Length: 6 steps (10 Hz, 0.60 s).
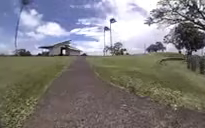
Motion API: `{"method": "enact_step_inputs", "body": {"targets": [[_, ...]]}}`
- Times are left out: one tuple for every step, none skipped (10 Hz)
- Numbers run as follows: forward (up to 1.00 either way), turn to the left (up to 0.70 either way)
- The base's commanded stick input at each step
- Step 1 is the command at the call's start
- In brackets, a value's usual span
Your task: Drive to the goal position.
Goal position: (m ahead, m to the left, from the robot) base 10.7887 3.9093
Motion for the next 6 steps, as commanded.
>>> {"method": "enact_step_inputs", "body": {"targets": [[0.7, 0.09], [0.7, 0.22], [0.7, 0.35], [0.7, 0.23], [0.7, 0.0], [0.7, 0.0]]}}
